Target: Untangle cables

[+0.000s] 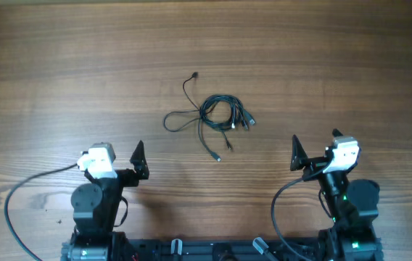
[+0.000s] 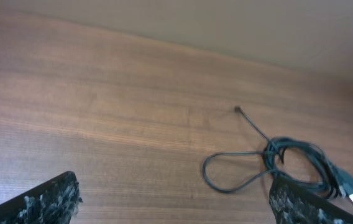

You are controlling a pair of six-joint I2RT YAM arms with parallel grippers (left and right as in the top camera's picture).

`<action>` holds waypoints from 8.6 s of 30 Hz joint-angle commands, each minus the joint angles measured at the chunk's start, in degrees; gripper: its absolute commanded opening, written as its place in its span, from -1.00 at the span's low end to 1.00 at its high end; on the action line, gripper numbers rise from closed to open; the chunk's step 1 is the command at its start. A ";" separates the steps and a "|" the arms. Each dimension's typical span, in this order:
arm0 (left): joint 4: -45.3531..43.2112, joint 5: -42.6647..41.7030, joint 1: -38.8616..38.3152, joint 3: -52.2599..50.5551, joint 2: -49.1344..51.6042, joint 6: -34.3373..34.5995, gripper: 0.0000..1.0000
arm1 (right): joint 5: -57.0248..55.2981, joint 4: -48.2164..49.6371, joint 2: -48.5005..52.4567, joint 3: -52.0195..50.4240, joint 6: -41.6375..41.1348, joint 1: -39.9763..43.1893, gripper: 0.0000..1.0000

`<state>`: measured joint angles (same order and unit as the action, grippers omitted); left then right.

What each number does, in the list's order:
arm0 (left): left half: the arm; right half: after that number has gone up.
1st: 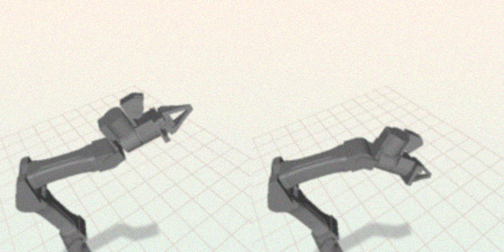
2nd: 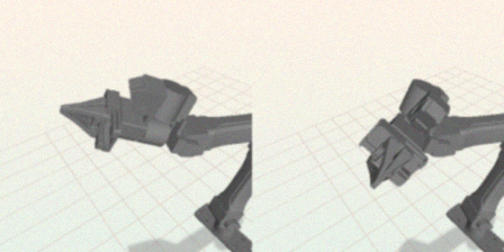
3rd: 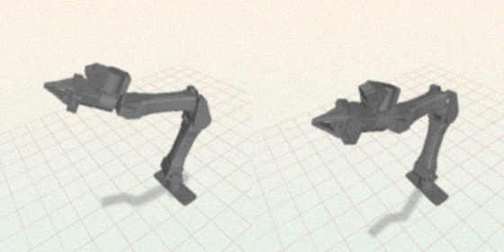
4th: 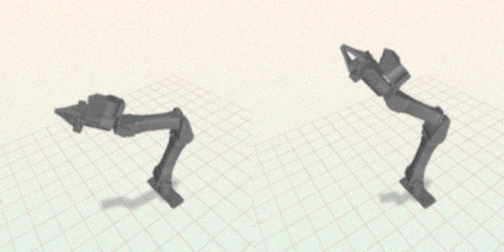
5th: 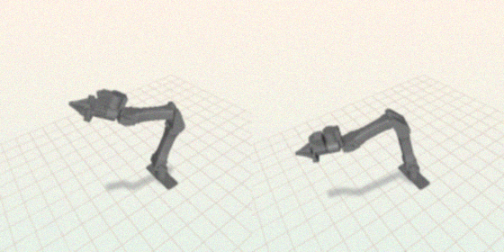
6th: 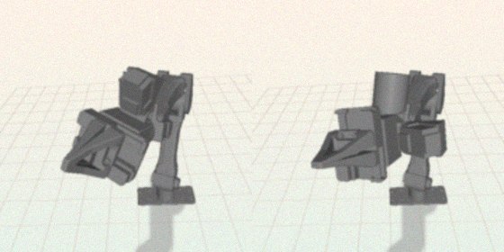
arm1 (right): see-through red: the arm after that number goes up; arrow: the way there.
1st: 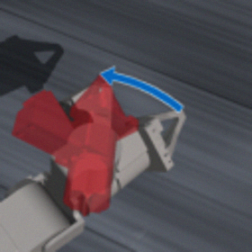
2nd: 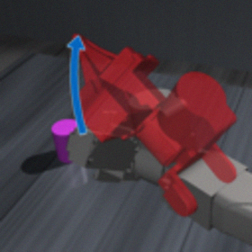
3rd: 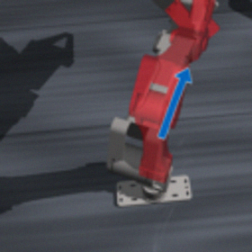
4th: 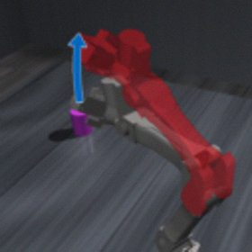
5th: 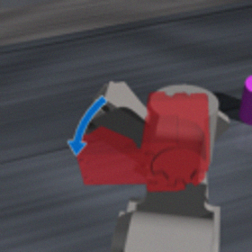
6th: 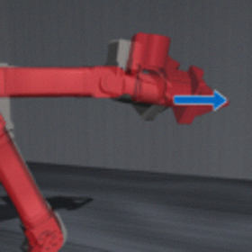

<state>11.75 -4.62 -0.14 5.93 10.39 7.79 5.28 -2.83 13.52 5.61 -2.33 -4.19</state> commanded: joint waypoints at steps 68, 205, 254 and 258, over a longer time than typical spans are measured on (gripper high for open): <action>10.86 -4.81 -26.01 53.57 81.33 12.17 -0.92 | 14.27 -41.57 51.71 55.89 -4.20 0.33 0.99; 18.62 -19.30 -29.49 55.04 73.46 19.45 -0.23 | 16.55 -37.09 73.29 52.59 -9.79 -10.97 0.24; 16.52 -18.43 -37.92 55.04 94.75 22.95 -0.07 | 9.75 -22.67 85.02 44.57 -30.82 -12.90 -0.14; 16.55 -17.73 -38.80 55.04 95.30 22.95 -0.10 | 9.73 -22.62 85.02 44.57 -30.84 -12.90 -0.18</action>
<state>28.45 -23.73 -38.06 60.51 104.47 30.15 16.08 -25.63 97.67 50.63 -32.80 -16.84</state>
